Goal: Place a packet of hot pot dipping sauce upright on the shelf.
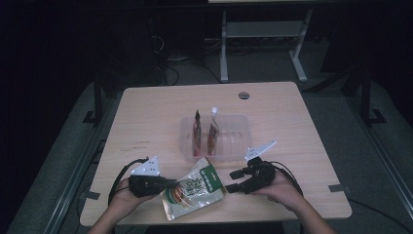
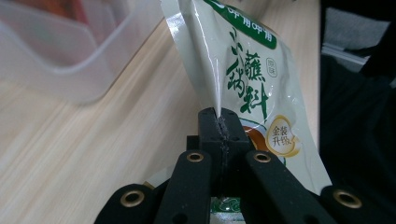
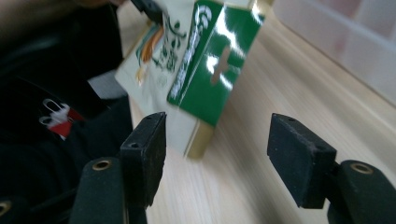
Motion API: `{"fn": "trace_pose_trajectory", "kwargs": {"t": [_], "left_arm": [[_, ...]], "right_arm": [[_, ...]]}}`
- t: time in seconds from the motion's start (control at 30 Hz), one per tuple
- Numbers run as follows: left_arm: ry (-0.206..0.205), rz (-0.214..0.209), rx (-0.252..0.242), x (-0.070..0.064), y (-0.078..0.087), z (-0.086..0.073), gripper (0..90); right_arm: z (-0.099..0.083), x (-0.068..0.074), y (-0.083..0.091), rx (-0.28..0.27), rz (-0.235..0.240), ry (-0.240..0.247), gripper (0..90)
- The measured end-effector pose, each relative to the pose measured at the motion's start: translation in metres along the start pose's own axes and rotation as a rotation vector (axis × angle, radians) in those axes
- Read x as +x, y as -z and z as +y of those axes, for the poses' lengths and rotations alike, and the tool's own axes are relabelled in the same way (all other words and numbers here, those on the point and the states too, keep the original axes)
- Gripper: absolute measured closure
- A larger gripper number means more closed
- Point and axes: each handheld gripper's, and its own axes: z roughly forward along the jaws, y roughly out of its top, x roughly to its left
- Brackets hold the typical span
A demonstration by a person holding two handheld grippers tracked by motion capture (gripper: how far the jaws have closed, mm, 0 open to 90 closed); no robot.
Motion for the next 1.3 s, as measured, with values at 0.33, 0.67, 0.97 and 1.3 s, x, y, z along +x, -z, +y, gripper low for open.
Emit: {"fn": "trace_pose_trajectory", "kwargs": {"t": [0.33, 0.67, 0.97, 1.3], "left_arm": [[-0.045, -0.038, -0.03, -0.016, -0.005, 0.014, 90.0], [-0.04, -0.018, -0.048, -0.014, -0.006, 0.017, 90.0], [-0.045, 0.0, -0.05, -0.01, -0.01, 0.02, 90.0], [-0.034, 0.006, -0.055, -0.001, -0.022, 0.027, 81.7]], "right_arm": [[0.014, 0.009, -0.012, -0.022, 0.062, 0.035, 47.4], [0.013, 0.007, -0.01, -0.047, 0.13, -0.01, 62.5], [0.013, 0.01, -0.007, -0.07, 0.14, -0.008, 85.4], [0.013, 0.012, 0.006, -0.146, 0.174, 0.028, 90.0]]}}
